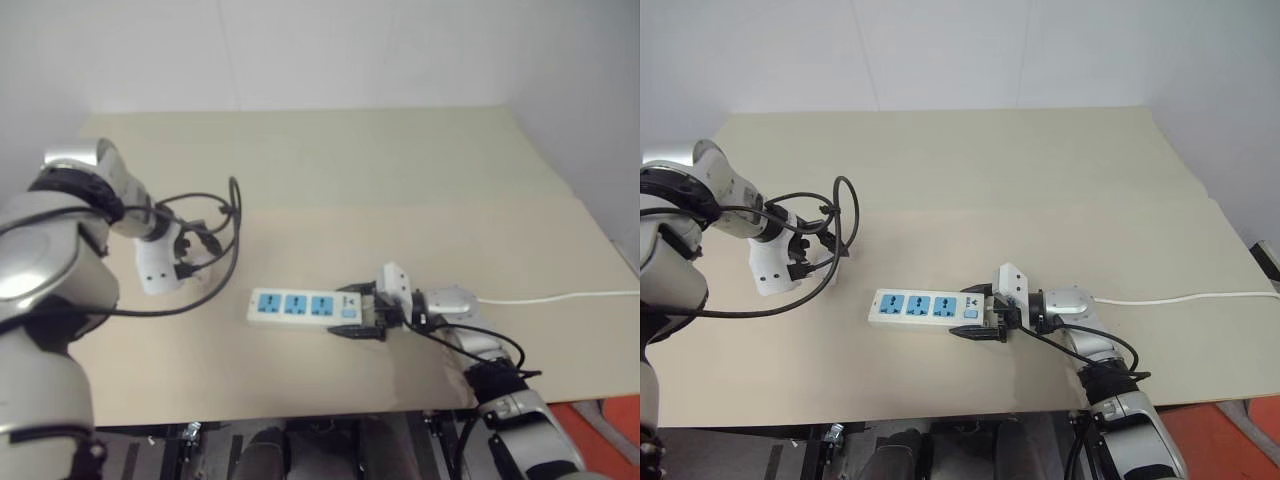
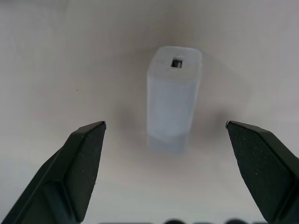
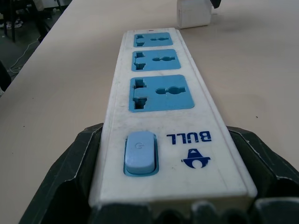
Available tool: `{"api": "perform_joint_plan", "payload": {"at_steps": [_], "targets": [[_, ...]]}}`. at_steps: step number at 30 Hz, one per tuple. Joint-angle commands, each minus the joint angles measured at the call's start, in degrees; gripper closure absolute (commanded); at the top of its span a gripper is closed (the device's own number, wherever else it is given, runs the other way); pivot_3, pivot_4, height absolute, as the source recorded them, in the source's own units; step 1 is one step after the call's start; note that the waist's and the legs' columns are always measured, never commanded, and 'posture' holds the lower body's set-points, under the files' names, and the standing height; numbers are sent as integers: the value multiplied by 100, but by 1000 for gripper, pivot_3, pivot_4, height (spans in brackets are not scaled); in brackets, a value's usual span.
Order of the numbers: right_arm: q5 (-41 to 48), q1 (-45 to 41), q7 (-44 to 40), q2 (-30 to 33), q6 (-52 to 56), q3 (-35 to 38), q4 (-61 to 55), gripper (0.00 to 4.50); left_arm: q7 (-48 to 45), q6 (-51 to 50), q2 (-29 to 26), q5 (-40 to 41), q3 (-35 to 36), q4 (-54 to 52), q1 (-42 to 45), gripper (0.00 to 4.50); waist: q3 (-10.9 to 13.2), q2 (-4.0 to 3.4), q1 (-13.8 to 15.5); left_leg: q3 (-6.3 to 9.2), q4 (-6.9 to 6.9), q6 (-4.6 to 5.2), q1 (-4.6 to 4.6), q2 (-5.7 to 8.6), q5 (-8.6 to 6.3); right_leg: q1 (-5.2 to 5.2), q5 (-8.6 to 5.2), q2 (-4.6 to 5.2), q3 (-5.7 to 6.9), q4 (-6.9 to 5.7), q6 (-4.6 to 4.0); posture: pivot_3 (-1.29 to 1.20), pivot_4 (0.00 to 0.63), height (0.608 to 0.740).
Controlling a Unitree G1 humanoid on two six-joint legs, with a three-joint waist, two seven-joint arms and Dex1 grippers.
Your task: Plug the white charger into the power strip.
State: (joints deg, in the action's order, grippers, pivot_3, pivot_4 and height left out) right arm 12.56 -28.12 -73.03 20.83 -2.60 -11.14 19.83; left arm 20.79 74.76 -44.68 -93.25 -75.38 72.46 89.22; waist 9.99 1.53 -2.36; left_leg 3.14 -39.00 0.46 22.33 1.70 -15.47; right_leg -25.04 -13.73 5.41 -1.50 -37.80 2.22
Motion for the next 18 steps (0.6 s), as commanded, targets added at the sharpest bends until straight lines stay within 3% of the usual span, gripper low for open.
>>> {"api": "perform_joint_plan", "payload": {"at_steps": [1,18], "targets": [[119,28,26,25,55,49,-238,1076,166,92,-9,-17,-112,113,131,0,0,0,0,0,0,0,0,1,0,0,0,1,0,-1,0,0,150,740],[122,94,125,42,105,66,-338,1076,-266,234,238,315,-56,267,-72,0,-2,2,2,0,-6,0,0,5,0,0,0,4,0,-8,1,0,150,740]]}}
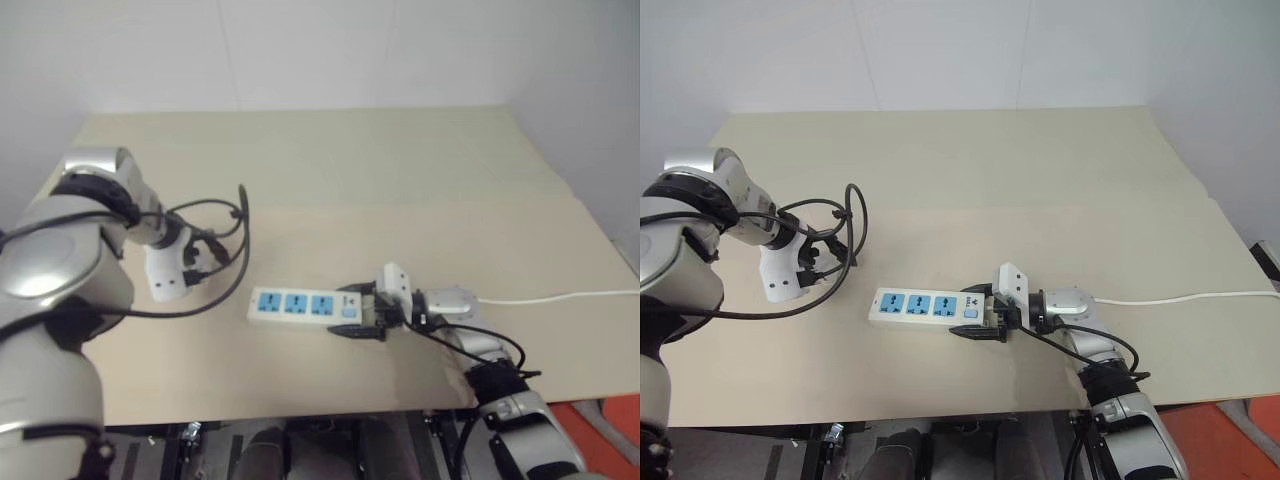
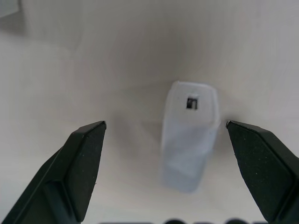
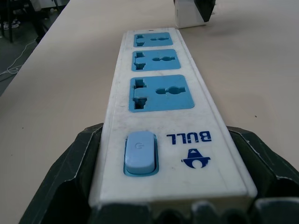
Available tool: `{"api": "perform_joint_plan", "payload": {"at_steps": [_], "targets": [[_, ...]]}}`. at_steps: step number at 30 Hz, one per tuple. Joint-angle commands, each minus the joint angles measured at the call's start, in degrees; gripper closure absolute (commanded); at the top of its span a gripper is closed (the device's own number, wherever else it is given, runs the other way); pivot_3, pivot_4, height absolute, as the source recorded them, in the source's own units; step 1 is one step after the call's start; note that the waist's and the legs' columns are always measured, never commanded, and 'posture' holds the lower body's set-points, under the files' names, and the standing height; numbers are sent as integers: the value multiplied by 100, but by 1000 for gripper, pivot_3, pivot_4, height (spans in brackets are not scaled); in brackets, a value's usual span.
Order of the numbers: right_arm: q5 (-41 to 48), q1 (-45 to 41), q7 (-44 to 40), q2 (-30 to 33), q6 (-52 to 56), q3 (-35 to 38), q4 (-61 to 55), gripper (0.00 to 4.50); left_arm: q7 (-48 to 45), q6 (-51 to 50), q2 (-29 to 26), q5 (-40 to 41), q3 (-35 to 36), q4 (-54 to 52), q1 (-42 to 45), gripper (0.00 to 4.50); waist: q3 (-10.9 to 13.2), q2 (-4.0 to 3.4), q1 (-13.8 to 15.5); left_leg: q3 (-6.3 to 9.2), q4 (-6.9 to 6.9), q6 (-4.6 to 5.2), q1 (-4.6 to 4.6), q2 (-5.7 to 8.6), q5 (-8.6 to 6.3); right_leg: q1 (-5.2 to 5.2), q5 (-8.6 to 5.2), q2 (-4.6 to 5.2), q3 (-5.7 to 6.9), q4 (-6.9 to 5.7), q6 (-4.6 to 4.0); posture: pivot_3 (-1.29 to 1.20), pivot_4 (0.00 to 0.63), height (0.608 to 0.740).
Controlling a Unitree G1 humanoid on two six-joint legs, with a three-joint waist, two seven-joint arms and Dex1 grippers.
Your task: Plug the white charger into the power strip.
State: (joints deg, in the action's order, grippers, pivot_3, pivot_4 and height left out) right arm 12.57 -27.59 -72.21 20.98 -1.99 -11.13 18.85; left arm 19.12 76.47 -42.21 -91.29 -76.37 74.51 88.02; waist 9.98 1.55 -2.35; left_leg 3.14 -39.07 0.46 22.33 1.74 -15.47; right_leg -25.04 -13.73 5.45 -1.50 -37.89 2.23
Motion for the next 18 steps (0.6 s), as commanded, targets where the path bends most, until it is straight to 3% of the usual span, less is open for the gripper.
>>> {"api": "perform_joint_plan", "payload": {"at_steps": [1,5,8,16,18], "targets": [[121,58,60,25,49,68,-258,1076,-144,64,-9,136,43,67,49,0,-1,1,1,0,0,0,0,0,0,0,0,1,0,-1,0,0,150,740],[125,107,98,25,61,70,-312,1076,-307,75,-6,212,34,75,47,0,-1,1,1,0,-4,0,0,2,0,0,0,2,0,-5,0,0,150,740],[123,130,123,20,56,66,-325,1076,-385,136,-3,279,56,66,26,582,-1,1,0,0,-6,0,0,3,0,0,0,3,0,-7,0,0,150,740],[112,119,171,12,40,61,-312,1076,-595,232,-47,439,87,53,27,3207,-1,2,0,0,-11,0,0,5,0,0,0,4,-1,-10,1,0,150,740],[109,124,176,10,36,56,-309,1076,-630,256,-66,490,113,57,25,3503,-2,2,0,0,-11,0,0,5,0,0,0,4,-1,-11,1,0,150,740]]}}
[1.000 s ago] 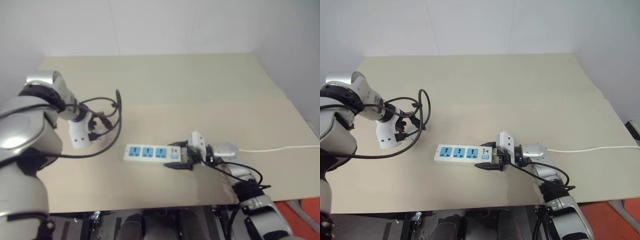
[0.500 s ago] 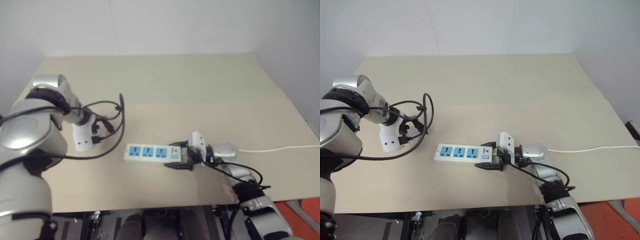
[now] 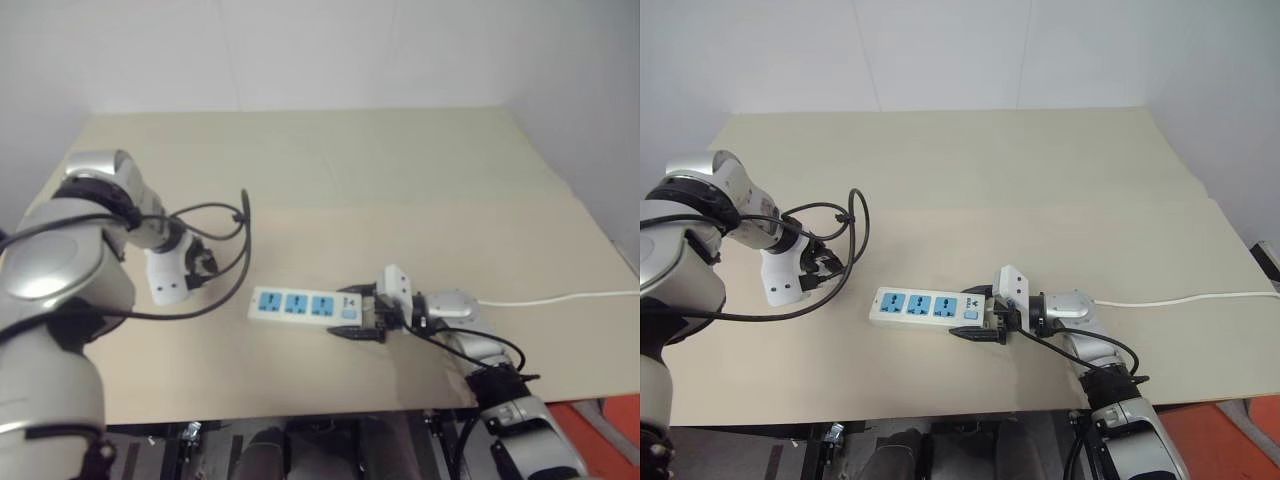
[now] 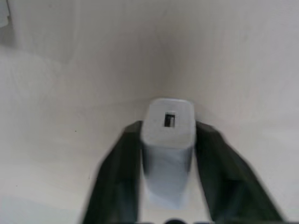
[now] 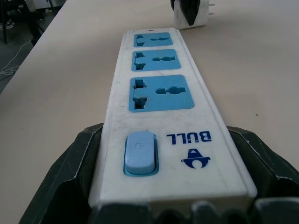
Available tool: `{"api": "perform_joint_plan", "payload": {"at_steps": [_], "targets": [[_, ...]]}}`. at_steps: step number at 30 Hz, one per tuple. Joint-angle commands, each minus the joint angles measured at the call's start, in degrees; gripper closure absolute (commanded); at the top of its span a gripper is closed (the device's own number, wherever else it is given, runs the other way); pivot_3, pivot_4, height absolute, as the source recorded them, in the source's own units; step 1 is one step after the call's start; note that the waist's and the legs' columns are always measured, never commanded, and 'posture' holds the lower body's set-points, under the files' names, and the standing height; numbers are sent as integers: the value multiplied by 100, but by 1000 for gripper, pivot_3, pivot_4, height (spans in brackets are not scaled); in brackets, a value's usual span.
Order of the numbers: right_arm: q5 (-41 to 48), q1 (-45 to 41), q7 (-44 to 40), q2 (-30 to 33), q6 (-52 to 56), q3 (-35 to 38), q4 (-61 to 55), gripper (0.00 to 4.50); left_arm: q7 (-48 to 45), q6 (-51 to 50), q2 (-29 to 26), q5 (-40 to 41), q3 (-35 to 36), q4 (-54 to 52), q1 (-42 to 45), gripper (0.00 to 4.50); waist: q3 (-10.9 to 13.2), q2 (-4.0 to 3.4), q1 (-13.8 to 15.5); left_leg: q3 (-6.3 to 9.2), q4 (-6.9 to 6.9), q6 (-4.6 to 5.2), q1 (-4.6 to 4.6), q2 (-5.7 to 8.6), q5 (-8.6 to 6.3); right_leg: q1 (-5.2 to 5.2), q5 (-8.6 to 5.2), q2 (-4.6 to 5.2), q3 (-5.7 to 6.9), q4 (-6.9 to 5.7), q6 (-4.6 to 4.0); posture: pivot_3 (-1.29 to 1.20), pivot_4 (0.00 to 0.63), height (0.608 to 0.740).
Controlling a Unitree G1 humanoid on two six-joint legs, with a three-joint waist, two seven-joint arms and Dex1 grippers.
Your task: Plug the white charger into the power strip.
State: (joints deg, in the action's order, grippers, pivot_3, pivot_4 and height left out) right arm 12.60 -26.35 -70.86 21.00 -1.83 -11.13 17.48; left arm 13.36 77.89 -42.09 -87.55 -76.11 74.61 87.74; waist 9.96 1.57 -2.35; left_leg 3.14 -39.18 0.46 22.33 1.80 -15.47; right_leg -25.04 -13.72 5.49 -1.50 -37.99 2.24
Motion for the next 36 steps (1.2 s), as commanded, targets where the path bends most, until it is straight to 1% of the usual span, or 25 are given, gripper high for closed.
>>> {"api": "perform_joint_plan", "payload": {"at_steps": [1,7,10,14,16,20,22,24,26,27,29,31,34,36], "targets": [[102,0,43,7,13,55,-161,1076,-79,129,-92,167,130,59,48,3503,0,0,0,0,0,0,0,0,0,0,0,0,0,0,0,0,150,740],[102,24,55,-14,9,42,-154,1076,-526,274,-257,748,606,200,43,3503,0,0,-5,0,-1,0,0,0,0,0,0,1,0,-1,0,0,150,740],[102,32,41,-27,3,29,-140,1076,-1133,385,-394,1097,907,358,74,3503,0,0,-13,0,-1,0,-1,0,0,0,0,0,0,-1,0,0,150,740],[99,7,29,-60,-3,14,-103,1076,-2230,437,-550,1883,1565,649,12,3503,0,0,-17,-1,-2,0,-1,1,0,0,0,0,0,-1,0,0,150,740],[95,-10,27,-79,-12,9,-68,1076,-3036,461,-584,2463,2060,873,-62,3503,-1,1,-15,-1,-2,0,-1,1,0,0,0,0,0,-1,0,0,150,740],[96,-7,2,-109,-21,-7,-52,1076,-5363,320,-503,4037,3663,1429,-338,3503,-1,1,-34,-2,-7,1,-3,0,0,1,0,0,0,-3,0,0,150,740],[86,-2,1,-135,-35,-19,-30,1076,-6917,-121,-385,5052,4783,1540,-528,3503,-1,1,-44,-2,-10,1,-2,-1,0,1,0,-2,0,-5,0,0,150,740],[82,8,-1,-150,-40,-26,-31,1076,-8429,-736,-250,6087,5758,1349,-772,3503,-1,1,-52,0,-17,1,-1,-2,0,1,0,-3,2,-7,0,0,150,740],[82,8,2,-171,-44,-27,-20,1076,-9621,-1621,-95,7131,6587,920,-1029,3503,-1,1,-91,0,-24,2,-1,-3,0,3,0,-4,2,-10,0,0,150,740],[81,6,2,-179,-46,-27,-13,1076,-10049,-2002,-48,7523,6859,661,-1157,3503,-1,1,-120,0,-29,3,0,-6,-1,3,0,-4,1,-12,0,0,150,740],[83,14,1,-185,-48,-25,-17,1076,-10489,-2686,15,8089,7224,144,-1399,3503,-1,1,-166,5,-54,13,6,-13,-7,5,0,-12,2,-19,0,0,150,740],[81,25,6,-189,-56,-26,-18,1076,-10580,-3429,65,8582,7465,-383,-1659,3503,-1,1,-194,7,-63,15,7,-13,-8,6,2,-12,0,-23,2,0,150,740],[82,31,16,-193,-59,-27,-17,1076,-10526,-4325,110,9013,7705,-1159,-2028,3503,-1,1,-199,19,-67,16,1,-17,-9,6,3,-16,-7,-35,3,0,150,740],[80,36,31,-198,-62,-24,-18,1076,-10217,-4976,159,9259,7858,-1750,-2325,3503,-1,1,-190,25,-70,16,-3,-18,-9,5,3,-18,-15,-46,3,0,150,740]]}}
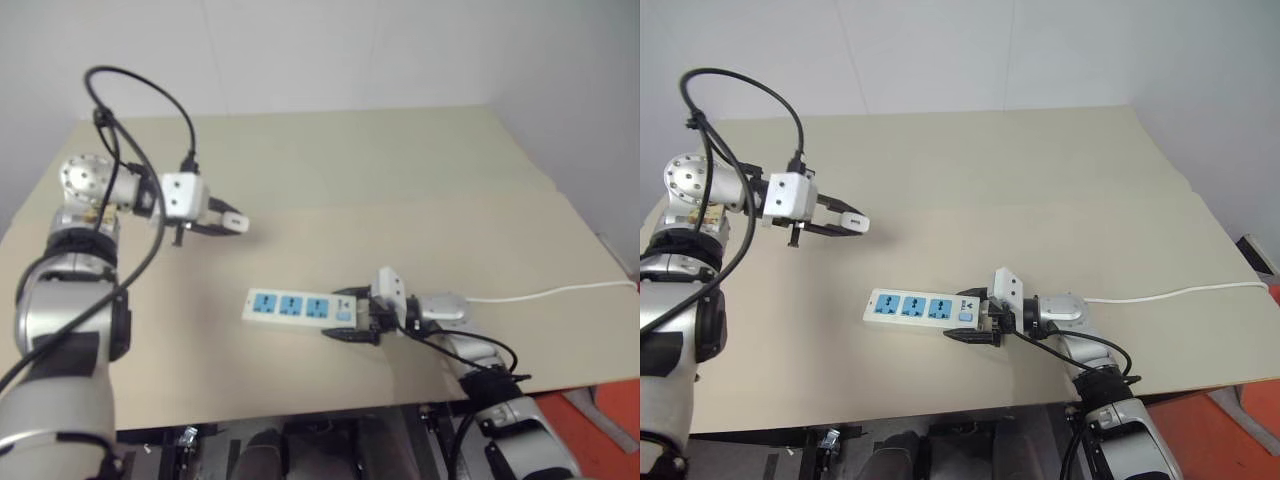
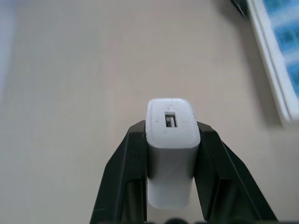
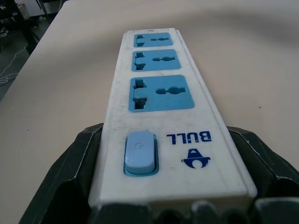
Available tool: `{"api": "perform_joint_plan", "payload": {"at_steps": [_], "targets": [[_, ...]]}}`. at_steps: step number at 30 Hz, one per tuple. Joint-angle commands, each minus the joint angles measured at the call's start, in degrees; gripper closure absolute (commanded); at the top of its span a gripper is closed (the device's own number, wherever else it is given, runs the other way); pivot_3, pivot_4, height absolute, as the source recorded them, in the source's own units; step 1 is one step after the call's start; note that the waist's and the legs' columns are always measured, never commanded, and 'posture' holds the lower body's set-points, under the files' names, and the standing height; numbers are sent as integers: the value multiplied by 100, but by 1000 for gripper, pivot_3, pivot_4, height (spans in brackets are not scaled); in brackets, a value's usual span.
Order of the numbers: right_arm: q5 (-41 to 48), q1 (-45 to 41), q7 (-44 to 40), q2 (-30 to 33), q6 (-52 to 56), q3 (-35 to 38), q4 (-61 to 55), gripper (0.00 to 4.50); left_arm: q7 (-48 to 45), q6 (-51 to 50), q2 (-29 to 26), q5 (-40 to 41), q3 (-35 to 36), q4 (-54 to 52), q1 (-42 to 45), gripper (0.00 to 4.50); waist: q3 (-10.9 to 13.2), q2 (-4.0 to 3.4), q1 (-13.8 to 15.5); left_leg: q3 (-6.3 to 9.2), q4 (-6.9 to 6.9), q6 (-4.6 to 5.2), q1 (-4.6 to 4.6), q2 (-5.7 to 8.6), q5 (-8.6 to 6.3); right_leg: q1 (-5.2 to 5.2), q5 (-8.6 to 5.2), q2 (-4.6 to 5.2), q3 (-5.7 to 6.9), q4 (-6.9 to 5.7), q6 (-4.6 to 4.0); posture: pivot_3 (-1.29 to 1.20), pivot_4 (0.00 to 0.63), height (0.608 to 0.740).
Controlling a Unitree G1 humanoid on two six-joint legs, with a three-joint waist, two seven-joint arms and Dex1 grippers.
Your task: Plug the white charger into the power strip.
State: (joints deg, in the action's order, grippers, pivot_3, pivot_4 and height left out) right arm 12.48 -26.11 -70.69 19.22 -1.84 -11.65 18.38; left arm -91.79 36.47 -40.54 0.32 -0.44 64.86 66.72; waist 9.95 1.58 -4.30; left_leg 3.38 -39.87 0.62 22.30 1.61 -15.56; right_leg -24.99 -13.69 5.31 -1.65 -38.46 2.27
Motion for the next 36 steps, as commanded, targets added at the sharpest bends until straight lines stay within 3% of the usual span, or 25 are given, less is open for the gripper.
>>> {"api": "perform_joint_plan", "payload": {"at_steps": [1,10,16,20,27,36], "targets": [[91,14,18,-21,-61,29,-109,1076,406,-1073,9,547,325,-1033,-347,3503,0,0,10,3,-1,0,-2,0,0,0,0,0,-3,-4,0,0,150,740],[112,99,187,-48,-69,83,-186,1076,2121,-4754,241,1901,996,-4222,-1624,3503,0,0,21,12,-15,-3,-8,-1,1,-3,2,-4,-25,-28,0,0,150,740],[118,122,243,-50,-99,91,-166,1076,2977,-6643,371,3068,1461,-5889,-2364,3503,-1,0,39,3,-13,-4,-20,-1,1,-2,2,-3,-46,-36,0,0,150,740],[109,107,255,-82,-112,73,-140,1076,3099,-7365,325,3737,1620,-6569,-2790,3503,-1,0,45,-3,-12,-6,-28,-2,2,-2,2,-4,-55,-33,0,0,150,740],[117,77,205,-112,-114,44,-95,1076,2256,-7635,-62,4447,1551,-7124,-3425,3503,-1,0,44,-19,-1,-9,-42,-12,3,-1,5,-8,-70,-12,-5,0,150,740],[92,-3,118,-162,-89,-30,12,1076,1150,-6555,106,3855,417,-6995,-3503,3503,-1,0,62,-26,9,-10,-64,-19,3,28,14,-16,-69,22,-15,0,150,740]]}}
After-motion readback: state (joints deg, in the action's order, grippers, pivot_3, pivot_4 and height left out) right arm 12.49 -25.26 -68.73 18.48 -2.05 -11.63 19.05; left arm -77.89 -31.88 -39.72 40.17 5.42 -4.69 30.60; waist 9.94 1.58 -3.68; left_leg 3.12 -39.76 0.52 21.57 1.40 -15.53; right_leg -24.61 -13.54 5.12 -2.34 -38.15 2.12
